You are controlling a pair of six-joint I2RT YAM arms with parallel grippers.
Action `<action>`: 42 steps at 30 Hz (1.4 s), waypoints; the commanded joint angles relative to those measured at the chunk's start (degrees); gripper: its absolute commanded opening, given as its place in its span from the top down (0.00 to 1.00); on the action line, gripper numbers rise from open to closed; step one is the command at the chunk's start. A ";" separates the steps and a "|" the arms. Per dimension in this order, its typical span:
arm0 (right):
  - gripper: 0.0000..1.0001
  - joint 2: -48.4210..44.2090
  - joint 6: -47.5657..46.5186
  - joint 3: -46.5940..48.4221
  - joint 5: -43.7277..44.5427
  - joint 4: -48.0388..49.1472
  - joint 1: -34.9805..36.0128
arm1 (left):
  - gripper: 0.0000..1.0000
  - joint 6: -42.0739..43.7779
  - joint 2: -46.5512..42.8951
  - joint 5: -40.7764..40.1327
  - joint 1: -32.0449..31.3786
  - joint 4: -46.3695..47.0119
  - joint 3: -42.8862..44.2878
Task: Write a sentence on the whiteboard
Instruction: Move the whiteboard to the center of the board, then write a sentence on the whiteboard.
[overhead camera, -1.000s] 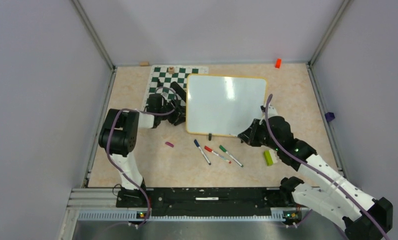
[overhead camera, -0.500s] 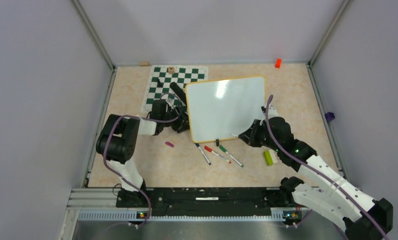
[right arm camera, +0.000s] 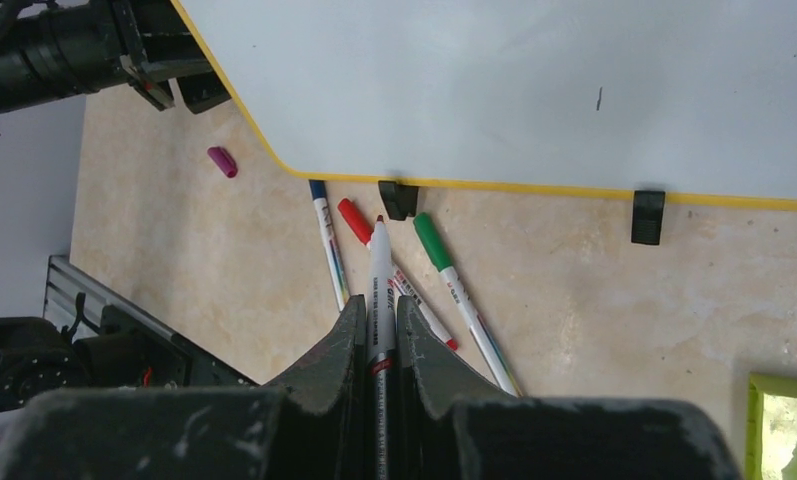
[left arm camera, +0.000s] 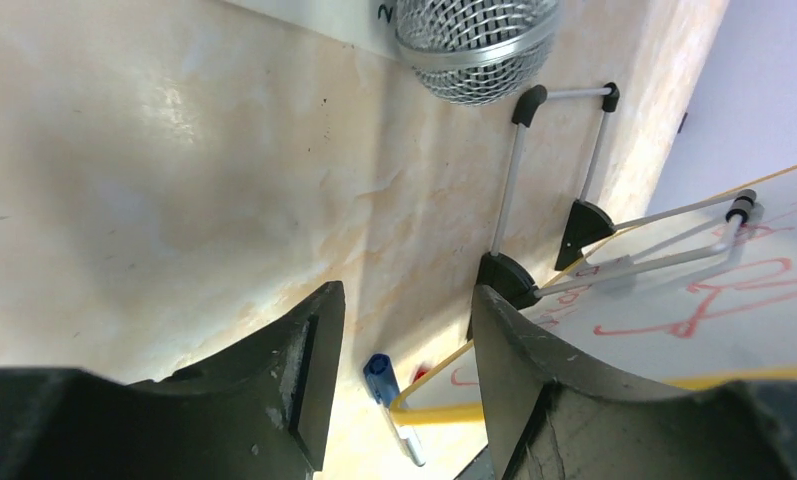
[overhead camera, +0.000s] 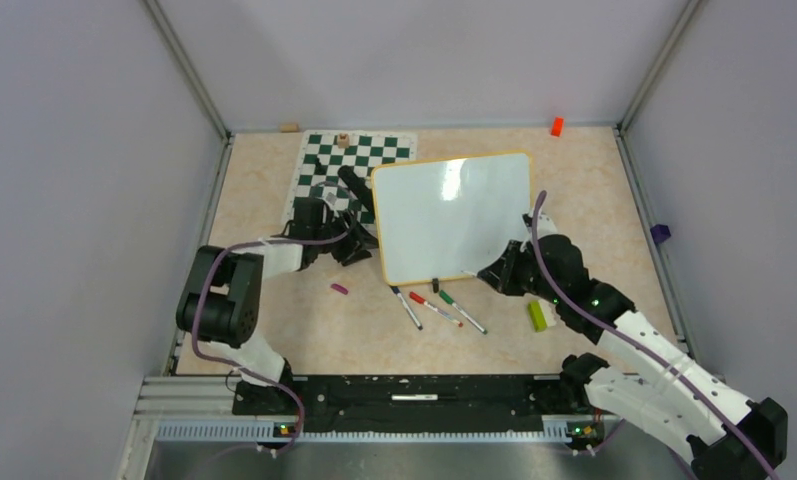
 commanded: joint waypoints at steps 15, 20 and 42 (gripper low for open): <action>1.00 4.41 -1.46 4.42 -13.16 4.44 -0.75 | 0.46 11.84 -38.62 -15.37 1.44 -7.28 -17.23; 1.00 -0.02 3.01 3.25 -7.93 1.30 -0.80 | 0.45 16.36 -49.01 -20.38 1.28 -13.11 -20.32; 1.00 -4.30 12.44 15.44 12.12 -28.18 -0.80 | 0.35 19.21 -55.46 -20.31 1.17 -10.26 -26.71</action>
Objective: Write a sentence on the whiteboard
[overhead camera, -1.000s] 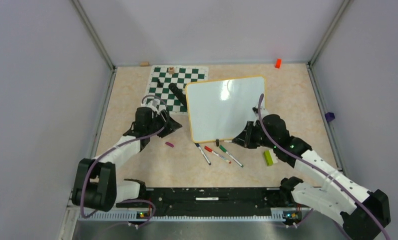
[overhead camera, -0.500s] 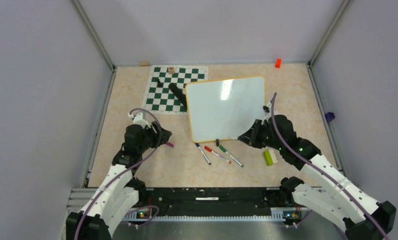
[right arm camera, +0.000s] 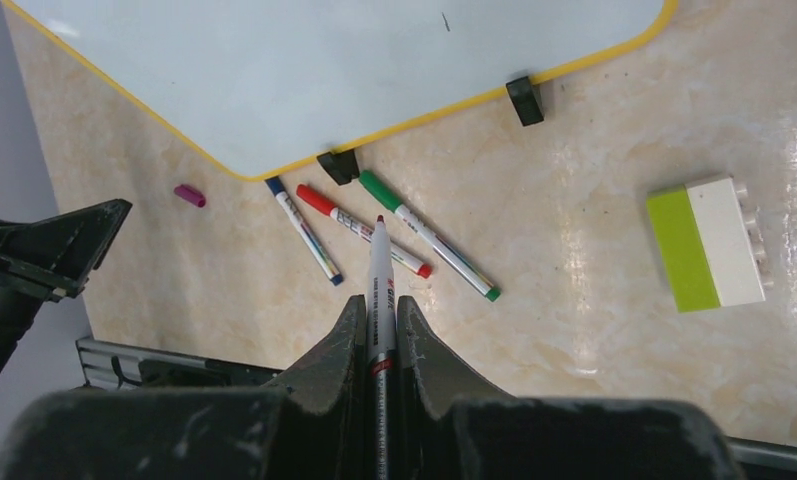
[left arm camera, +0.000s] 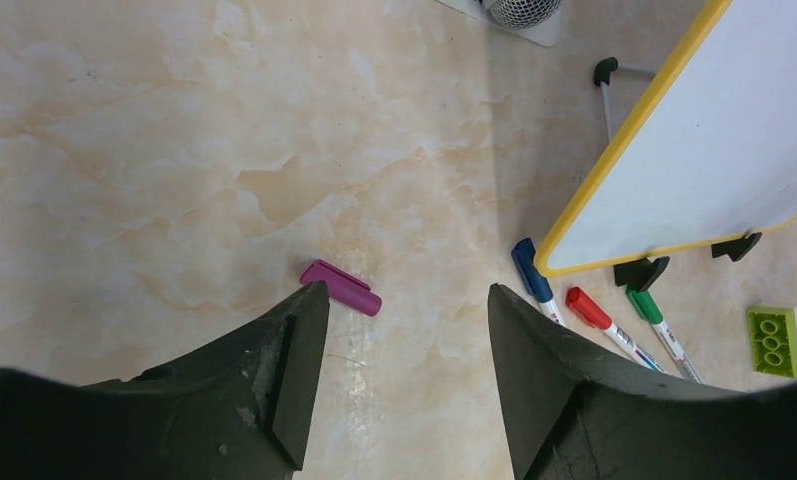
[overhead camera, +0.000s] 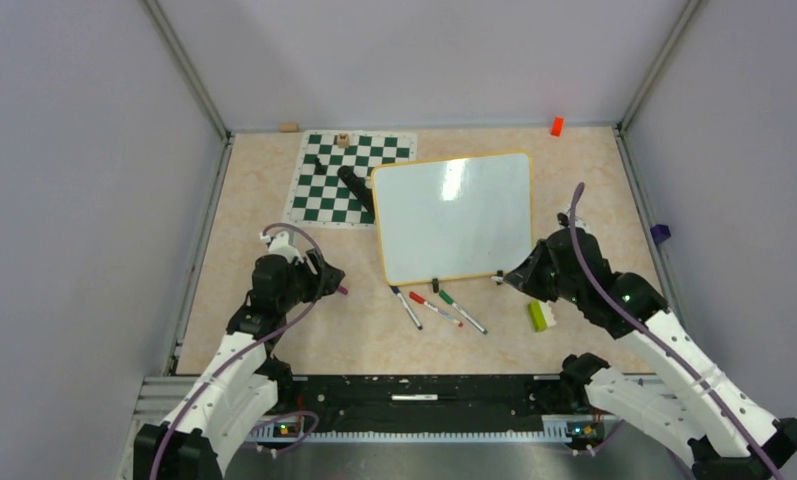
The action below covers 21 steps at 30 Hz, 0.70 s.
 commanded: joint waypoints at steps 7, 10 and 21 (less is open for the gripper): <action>1.00 -10.31 -17.57 -2.01 -8.06 7.89 -0.64 | 0.28 2.69 -3.25 7.99 -0.13 7.43 -2.17; 1.00 -10.86 -20.10 -1.38 -8.40 7.36 -0.65 | 0.13 2.90 -7.19 9.58 -0.08 8.04 -3.40; 1.00 -11.47 -18.42 1.76 -3.16 0.05 -0.62 | 0.01 1.71 -16.49 8.11 -0.06 10.31 -7.64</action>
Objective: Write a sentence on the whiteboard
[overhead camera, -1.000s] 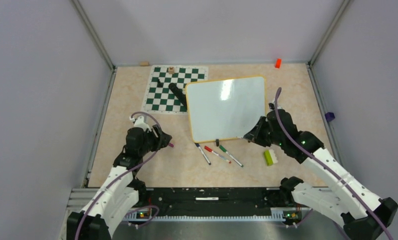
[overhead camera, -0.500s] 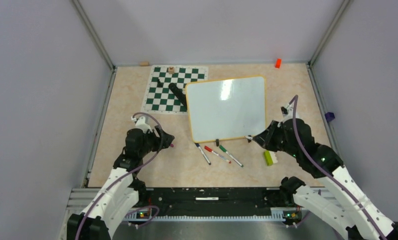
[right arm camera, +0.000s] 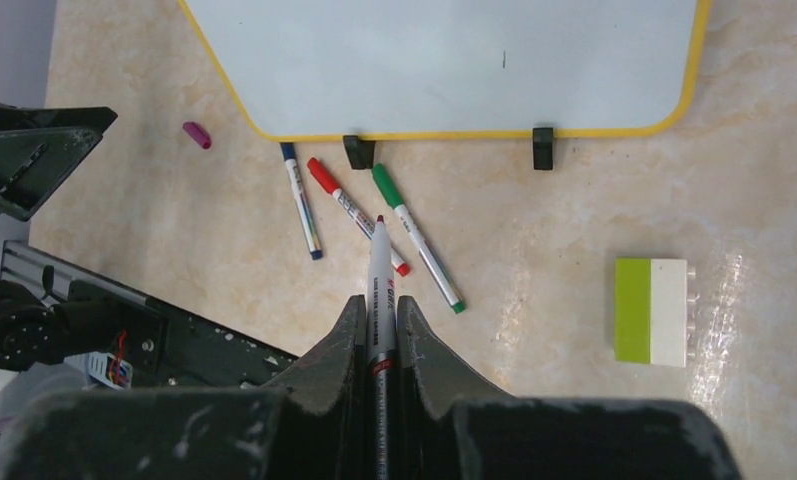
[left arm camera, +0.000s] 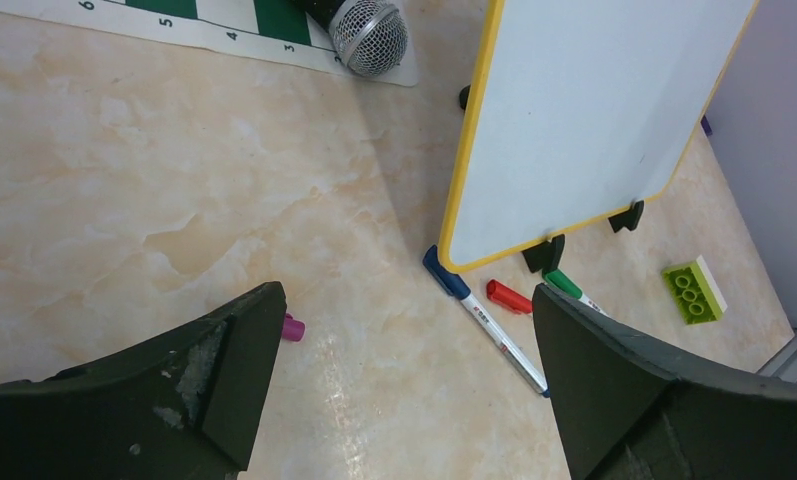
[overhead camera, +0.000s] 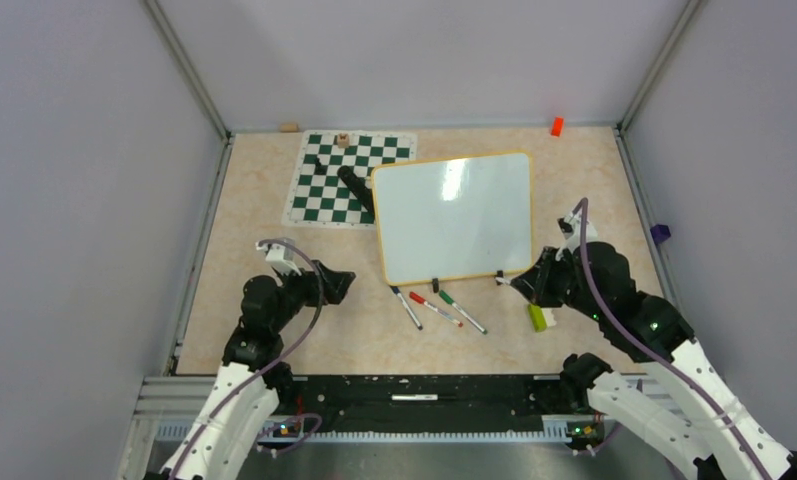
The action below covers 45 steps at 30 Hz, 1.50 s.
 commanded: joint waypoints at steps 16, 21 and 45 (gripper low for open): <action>1.00 -8.06 -0.89 -1.63 3.80 3.57 -0.68 | 0.02 0.73 4.58 3.78 -0.06 6.78 -0.11; 1.00 -6.98 0.37 -2.99 3.88 5.71 -0.58 | 0.04 0.43 4.34 3.06 -0.10 7.04 -0.54; 1.00 4.55 -3.79 -2.59 4.62 19.89 -0.60 | 0.01 -8.59 48.41 20.63 -0.06 51.58 9.53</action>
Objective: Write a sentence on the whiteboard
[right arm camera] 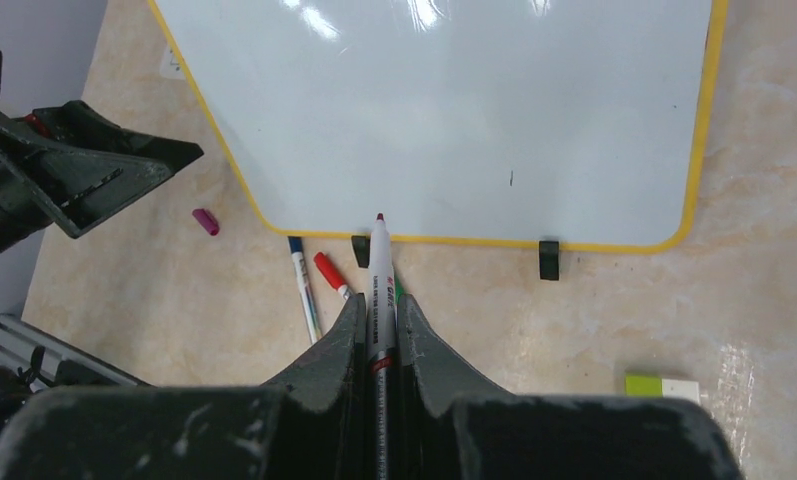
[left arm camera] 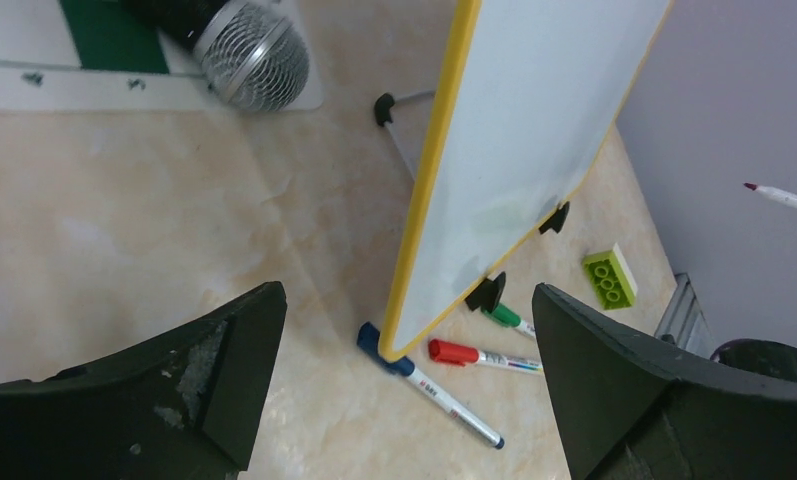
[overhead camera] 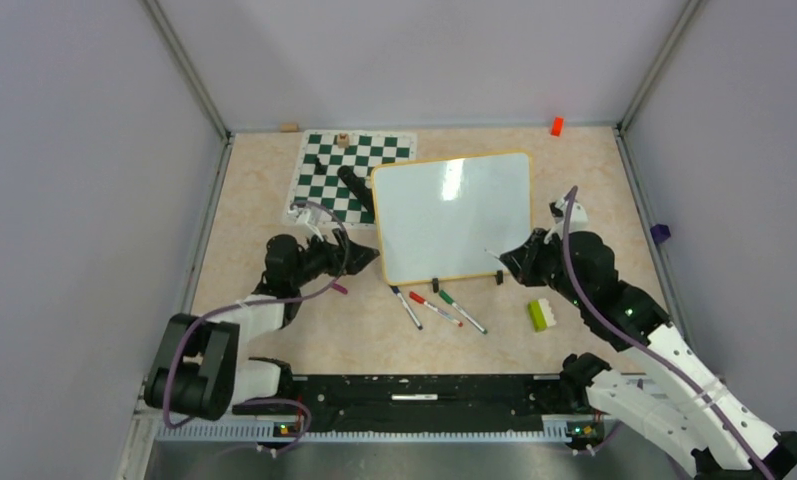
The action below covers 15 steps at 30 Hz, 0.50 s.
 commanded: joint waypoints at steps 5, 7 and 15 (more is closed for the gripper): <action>1.00 2.69 -3.41 3.05 -0.04 5.25 -0.65 | 0.03 -4.54 13.37 9.93 -0.09 20.52 8.99; 1.00 2.55 -3.32 2.81 -0.14 6.66 -0.62 | 0.03 -5.27 16.34 11.08 -0.08 23.78 10.45; 1.00 5.21 -4.82 3.70 -2.67 10.43 -0.64 | 0.06 -2.38 23.77 15.12 0.75 30.17 13.13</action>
